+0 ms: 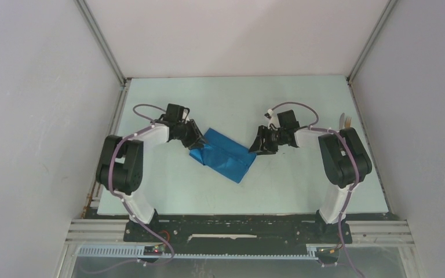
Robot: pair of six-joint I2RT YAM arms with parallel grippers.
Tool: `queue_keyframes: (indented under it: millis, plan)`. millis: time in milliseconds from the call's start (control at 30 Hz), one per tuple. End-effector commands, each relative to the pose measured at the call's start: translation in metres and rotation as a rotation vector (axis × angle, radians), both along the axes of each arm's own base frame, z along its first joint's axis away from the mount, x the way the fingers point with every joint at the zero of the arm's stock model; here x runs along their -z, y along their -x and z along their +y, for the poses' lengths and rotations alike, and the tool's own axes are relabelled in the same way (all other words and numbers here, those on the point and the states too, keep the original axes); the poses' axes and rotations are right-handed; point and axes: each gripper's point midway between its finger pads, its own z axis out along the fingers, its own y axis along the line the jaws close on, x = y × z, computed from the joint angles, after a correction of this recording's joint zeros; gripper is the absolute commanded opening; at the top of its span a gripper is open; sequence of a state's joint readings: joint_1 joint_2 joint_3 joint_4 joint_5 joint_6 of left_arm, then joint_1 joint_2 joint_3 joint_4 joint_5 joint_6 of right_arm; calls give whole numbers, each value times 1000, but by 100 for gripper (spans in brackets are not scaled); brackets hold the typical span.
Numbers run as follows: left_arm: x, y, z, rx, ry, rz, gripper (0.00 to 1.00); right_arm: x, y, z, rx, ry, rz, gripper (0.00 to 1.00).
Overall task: Fold the napkin into a case and place the utensils inside
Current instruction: Pick up the 2/3-rectangle-folded napkin from the center of the board.
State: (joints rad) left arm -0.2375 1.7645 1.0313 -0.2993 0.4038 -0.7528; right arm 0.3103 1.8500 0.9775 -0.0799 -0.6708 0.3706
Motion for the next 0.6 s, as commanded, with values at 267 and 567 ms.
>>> queue_keyframes:
  millis: [267,567]
  plan:
    - [-51,43,-5,101,14,-107,36,-11,17,7,0,-38,-19,34]
    - [-41,55,7,106,-48,-88,39,-20,60,38,93,-39,-70,38]
